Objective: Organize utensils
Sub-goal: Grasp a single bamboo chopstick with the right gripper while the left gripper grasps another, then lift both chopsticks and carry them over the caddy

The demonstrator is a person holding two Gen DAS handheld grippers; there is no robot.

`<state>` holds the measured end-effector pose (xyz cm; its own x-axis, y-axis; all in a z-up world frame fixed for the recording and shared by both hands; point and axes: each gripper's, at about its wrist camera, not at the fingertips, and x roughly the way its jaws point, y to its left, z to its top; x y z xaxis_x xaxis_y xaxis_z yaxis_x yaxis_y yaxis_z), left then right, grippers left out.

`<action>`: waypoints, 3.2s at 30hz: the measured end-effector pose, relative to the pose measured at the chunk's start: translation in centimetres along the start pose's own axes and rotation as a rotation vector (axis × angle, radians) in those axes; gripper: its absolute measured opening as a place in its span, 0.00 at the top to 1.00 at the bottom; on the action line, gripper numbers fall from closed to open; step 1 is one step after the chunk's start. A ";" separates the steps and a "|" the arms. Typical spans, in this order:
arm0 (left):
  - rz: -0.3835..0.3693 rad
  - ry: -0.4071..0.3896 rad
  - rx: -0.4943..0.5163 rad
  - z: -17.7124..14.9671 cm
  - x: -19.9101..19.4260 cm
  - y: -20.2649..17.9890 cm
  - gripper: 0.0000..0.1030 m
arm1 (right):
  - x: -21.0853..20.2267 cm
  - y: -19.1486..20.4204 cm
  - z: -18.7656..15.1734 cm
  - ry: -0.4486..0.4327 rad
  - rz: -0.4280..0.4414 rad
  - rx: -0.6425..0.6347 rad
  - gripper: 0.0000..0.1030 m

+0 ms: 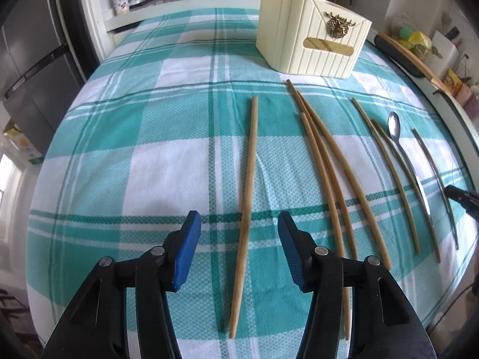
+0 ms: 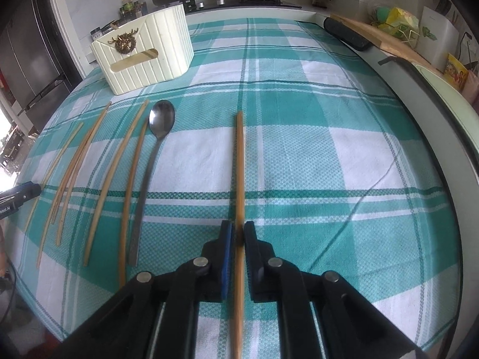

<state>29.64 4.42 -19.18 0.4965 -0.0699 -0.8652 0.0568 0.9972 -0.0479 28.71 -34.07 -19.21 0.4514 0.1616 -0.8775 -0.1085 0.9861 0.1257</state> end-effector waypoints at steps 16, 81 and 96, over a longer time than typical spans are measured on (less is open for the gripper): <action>0.033 0.095 0.154 8.0 5.9 -0.6 0.37 | 4.9 1.6 7.8 0.132 -0.022 -0.143 0.66; -0.166 -0.607 0.061 19.5 -24.5 -1.8 0.95 | -22.9 10.6 20.3 -0.608 0.131 -0.205 0.93; -0.175 -0.600 -0.092 29.5 -16.4 -2.6 0.96 | -16.2 14.7 30.1 -0.715 0.159 -0.228 0.93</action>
<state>46.88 2.20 9.84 0.8875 -0.2080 -0.4112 0.1200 0.9659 -0.2296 46.50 -21.03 10.76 0.8699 0.3630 -0.3340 -0.3652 0.9291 0.0587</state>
